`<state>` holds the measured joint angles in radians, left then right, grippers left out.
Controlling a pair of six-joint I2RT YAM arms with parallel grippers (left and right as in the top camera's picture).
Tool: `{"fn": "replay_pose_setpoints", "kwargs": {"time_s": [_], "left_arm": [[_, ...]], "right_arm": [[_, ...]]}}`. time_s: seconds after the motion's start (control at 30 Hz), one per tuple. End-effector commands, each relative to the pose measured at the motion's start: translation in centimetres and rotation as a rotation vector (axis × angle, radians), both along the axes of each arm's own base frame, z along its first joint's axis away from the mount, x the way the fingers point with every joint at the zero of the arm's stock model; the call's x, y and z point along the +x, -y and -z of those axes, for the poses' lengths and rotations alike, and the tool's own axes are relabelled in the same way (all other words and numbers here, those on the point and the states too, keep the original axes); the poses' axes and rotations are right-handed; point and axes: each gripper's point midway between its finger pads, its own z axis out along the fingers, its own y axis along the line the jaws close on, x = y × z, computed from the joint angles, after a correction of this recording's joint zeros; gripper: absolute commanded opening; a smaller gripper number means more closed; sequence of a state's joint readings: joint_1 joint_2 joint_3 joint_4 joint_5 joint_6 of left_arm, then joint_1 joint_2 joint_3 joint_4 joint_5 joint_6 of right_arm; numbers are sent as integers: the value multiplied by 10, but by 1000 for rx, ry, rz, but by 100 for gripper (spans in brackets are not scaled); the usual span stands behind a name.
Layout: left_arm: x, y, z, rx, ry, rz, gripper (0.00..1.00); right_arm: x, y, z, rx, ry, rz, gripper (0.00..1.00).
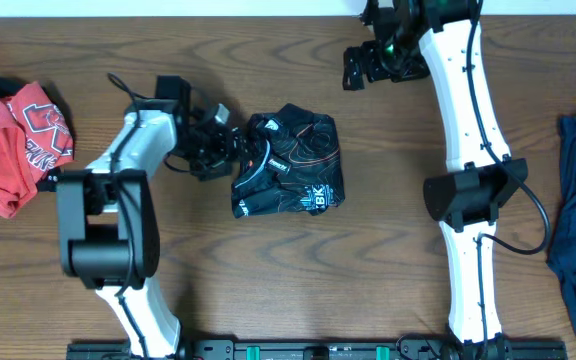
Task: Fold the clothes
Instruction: 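Lift the right gripper away to the top of the table, then reach the left gripper to the bundle's left side and grasp it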
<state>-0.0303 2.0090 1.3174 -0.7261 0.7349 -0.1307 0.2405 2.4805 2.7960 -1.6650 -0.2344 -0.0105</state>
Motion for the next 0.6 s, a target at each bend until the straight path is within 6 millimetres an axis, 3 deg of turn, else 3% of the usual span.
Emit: {"fn": "replay_pose_setpoints", "kwargs": {"time_s": [0.0,0.2,0.33,0.57], "left_arm": [[-9,14,22,-87,-84,8,83],[-11,36,45,-277,-155,5,84],[-10,47,50,-406,-177,0,84],[-12,54,57,-420,-197,2,80]], "right_arm": [[-5,-2,-23,8,57,-63,99],[-16,2,-62,17,140,-89,99],[-23,4,-90,27,206,-99,99],[-35,6,-119,40,265,-101,99]]}}
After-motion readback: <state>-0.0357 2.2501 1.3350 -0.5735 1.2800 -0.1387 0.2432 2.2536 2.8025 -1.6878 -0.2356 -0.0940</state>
